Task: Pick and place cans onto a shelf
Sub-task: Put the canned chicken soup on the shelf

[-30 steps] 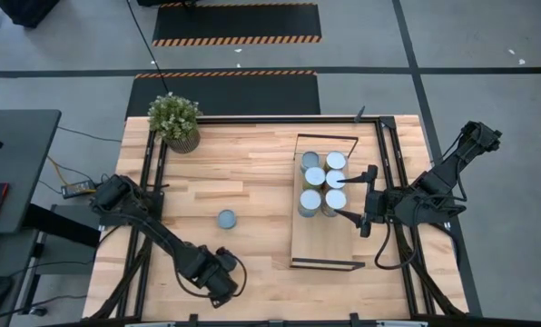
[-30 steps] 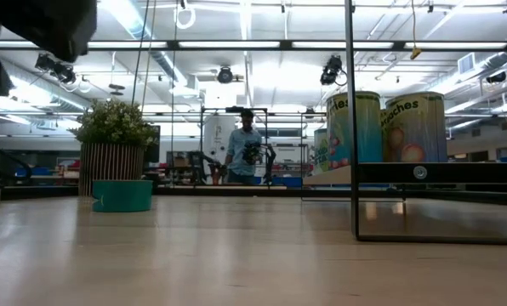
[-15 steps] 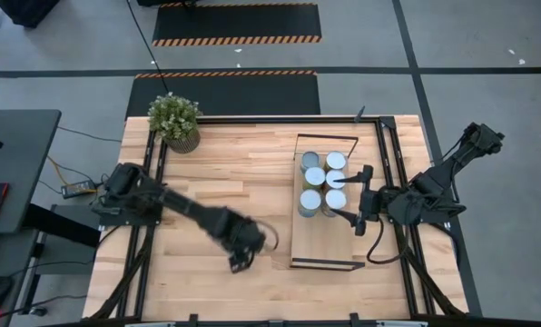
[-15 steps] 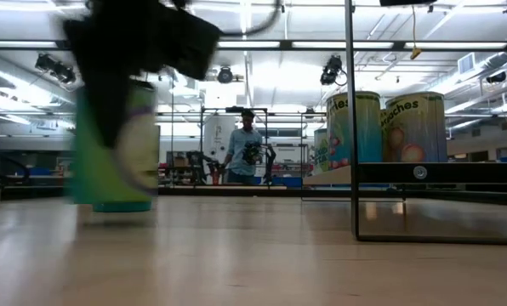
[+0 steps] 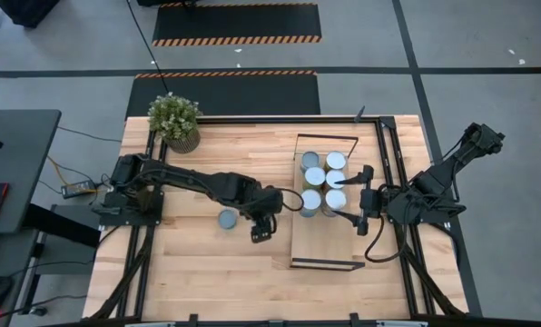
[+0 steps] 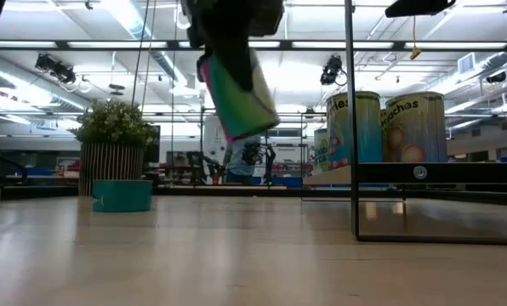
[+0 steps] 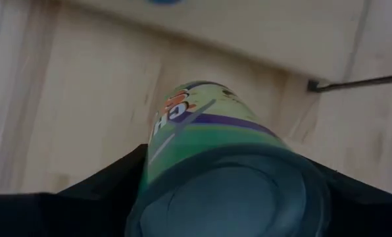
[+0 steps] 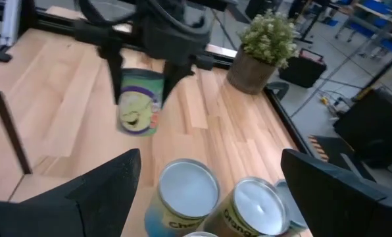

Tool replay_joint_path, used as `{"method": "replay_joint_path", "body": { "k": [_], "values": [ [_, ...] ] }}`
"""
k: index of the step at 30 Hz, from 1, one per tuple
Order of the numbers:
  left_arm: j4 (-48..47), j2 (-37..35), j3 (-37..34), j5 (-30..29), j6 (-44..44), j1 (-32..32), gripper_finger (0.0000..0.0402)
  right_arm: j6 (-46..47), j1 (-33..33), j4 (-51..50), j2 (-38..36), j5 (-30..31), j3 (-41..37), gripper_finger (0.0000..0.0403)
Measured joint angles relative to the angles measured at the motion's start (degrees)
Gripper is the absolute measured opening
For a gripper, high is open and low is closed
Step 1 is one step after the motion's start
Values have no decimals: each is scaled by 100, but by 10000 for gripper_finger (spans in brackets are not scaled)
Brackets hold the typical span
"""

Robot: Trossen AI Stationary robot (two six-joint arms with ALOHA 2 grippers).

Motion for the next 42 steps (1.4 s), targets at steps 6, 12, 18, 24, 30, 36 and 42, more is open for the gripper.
{"method": "replay_joint_path", "body": {
  "k": [6, 12, 18, 24, 30, 36, 42],
  "values": [
    [392, 155, 329, 12, 107, -19, 293, 29, 0, 80, 0, 126, 0, 374],
    [90, 1077, 1556, 381, 596, -20, 293, 66, 0, 259, 2, 125, 0, 374],
    [-944, 2085, 3013, 496, 1005, -52, 293, 100, 0, 266, 0, 128, -2, 374],
    [-904, 2581, 3575, 412, 867, -84, 293, 96, 2, 264, 0, 125, -2, 374],
    [-827, 2706, 3563, 411, 708, -87, 293, 126, 2, 284, 0, 127, -2, 374],
    [-529, 2704, 3544, 387, 964, -129, 296, 134, 2, 304, 0, 125, -2, 374],
    [-381, 2787, 3536, 382, 1127, -175, 314, 132, 2, 281, 1, 123, -2, 375]
  ]
}}
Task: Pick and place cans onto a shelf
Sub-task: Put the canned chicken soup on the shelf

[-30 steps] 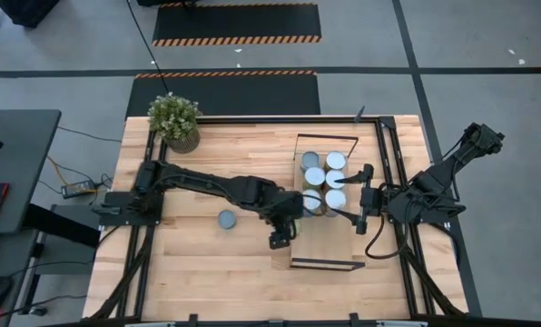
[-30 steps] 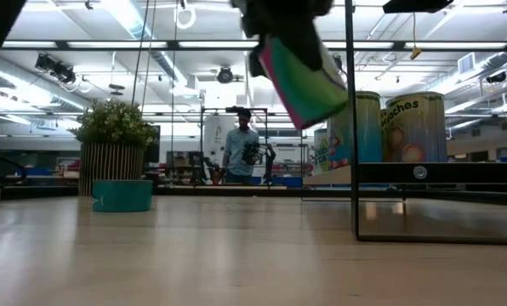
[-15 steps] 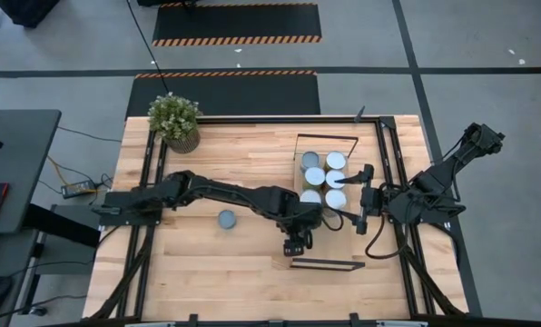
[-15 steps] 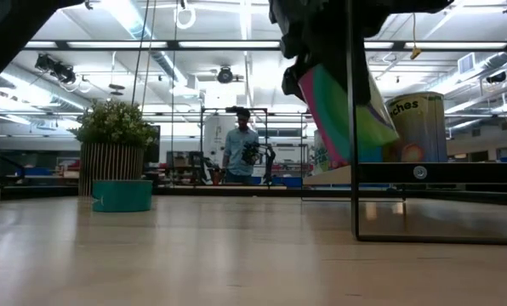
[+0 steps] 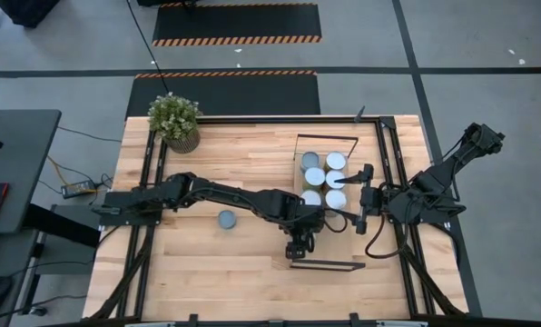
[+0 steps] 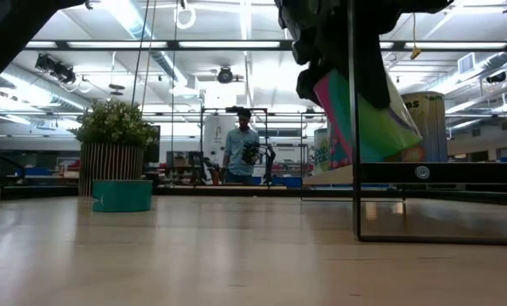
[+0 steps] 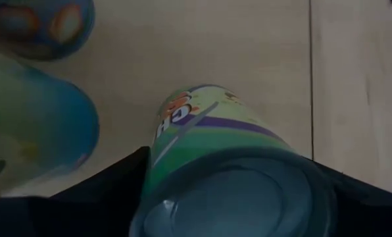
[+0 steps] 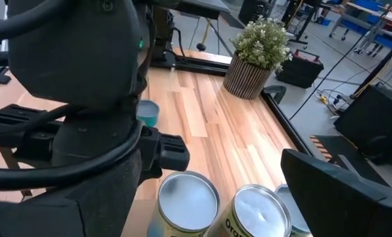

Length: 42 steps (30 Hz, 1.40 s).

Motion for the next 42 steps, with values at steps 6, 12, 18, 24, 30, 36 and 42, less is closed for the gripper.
{"method": "replay_joint_path", "body": {
  "k": [6, 12, 18, 24, 30, 36, 42],
  "values": [
    [205, 0, 0, 132, 72, 11, 315, 2, 5, 21, -1, -20, 0, 375],
    [161, 0, 0, 140, 32, 9, 316, 2, 5, 14, 1, -17, 0, 375],
    [173, -17, 0, 27, 66, 9, 316, 2, 5, 19, -1, -20, 0, 375],
    [177, -20, 0, 22, 42, 9, 316, 2, 5, 16, 0, -20, 0, 375],
    [183, -20, 0, 19, 215, 9, 316, 2, 5, 16, -1, -20, 0, 375],
    [181, -22, 0, 18, 208, 4, 317, 2, 5, 16, 1, -20, 0, 375],
    [177, -25, 0, 4, 216, -33, 317, 2, 5, 16, 0, -20, 0, 375]
  ]
}}
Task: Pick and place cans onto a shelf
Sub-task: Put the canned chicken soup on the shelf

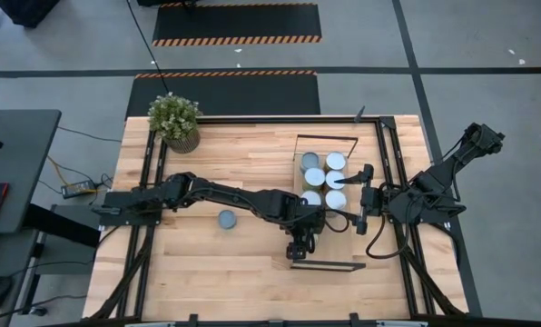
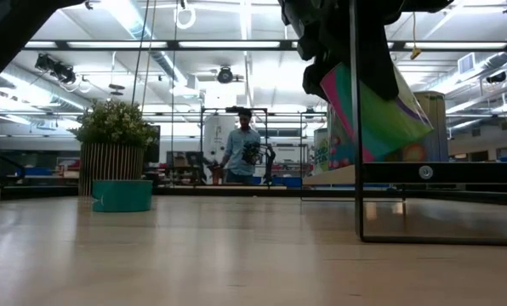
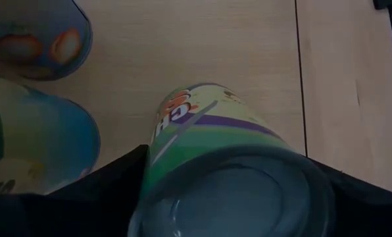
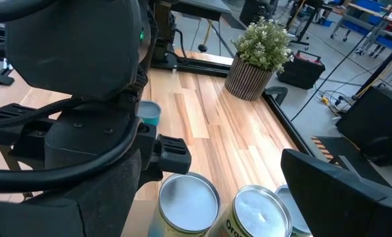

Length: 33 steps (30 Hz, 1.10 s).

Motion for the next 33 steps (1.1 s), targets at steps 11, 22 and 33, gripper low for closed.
{"method": "replay_joint_path", "body": {
  "k": [11, 22, 33],
  "values": [
    [0, 1, 0, 21, 10, -8, 349, 0, 0, 0, 1, 0, 0, 375],
    [2, 5, 0, -12, 123, -37, 391, 0, 0, -2, -1, -2, 0, 375],
    [-461, -198, 2, -64, 203, -31, 393, 0, 0, 2, -1, -44, 0, 375]
  ]
}}
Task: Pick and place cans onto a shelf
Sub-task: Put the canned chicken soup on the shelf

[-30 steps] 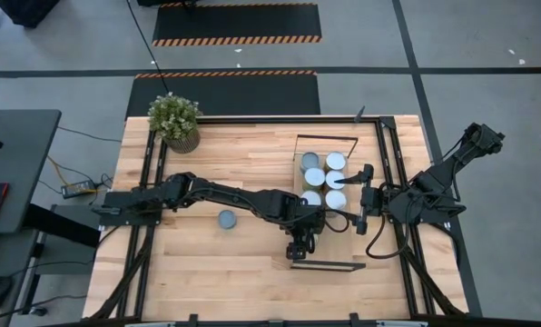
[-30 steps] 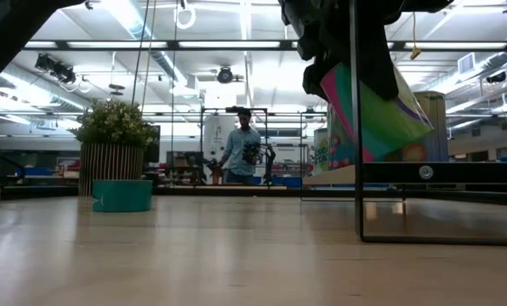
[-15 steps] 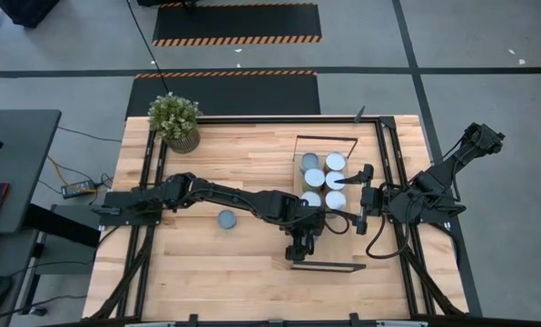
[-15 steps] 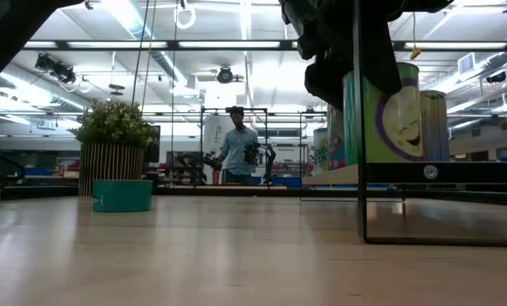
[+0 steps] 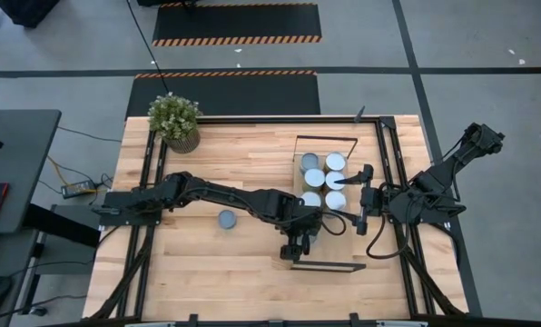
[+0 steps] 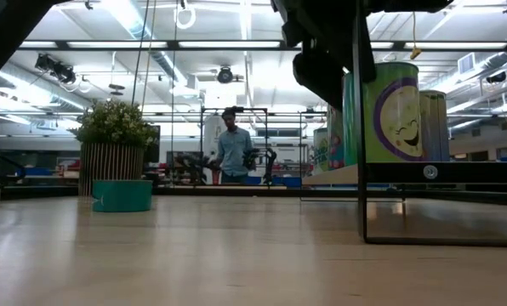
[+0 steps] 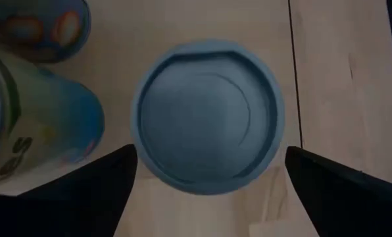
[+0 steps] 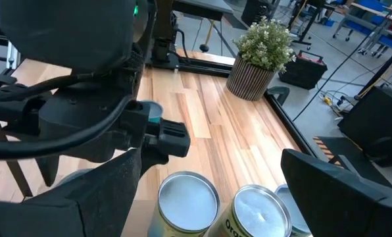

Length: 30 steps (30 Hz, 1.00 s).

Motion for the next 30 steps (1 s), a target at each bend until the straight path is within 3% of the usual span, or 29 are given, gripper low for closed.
{"method": "replay_joint_path", "body": {
  "k": [4, 22, 26, 30],
  "values": [
    [-9, 0, 0, -217, 50, -51, 393, 2, 0, 0, 0, 0, 0, 375],
    [-91, -42, 0, -2961, 161, -601, 393, 20, 0, 2, 0, -2, 0, 375],
    [78, -42, 0, -3066, 488, -694, 393, 15, 0, 2, 0, -2, 0, 375],
    [556, -42, 0, -2417, 1094, -780, 393, 11, 0, 1, 0, -2, 0, 375]
  ]
}}
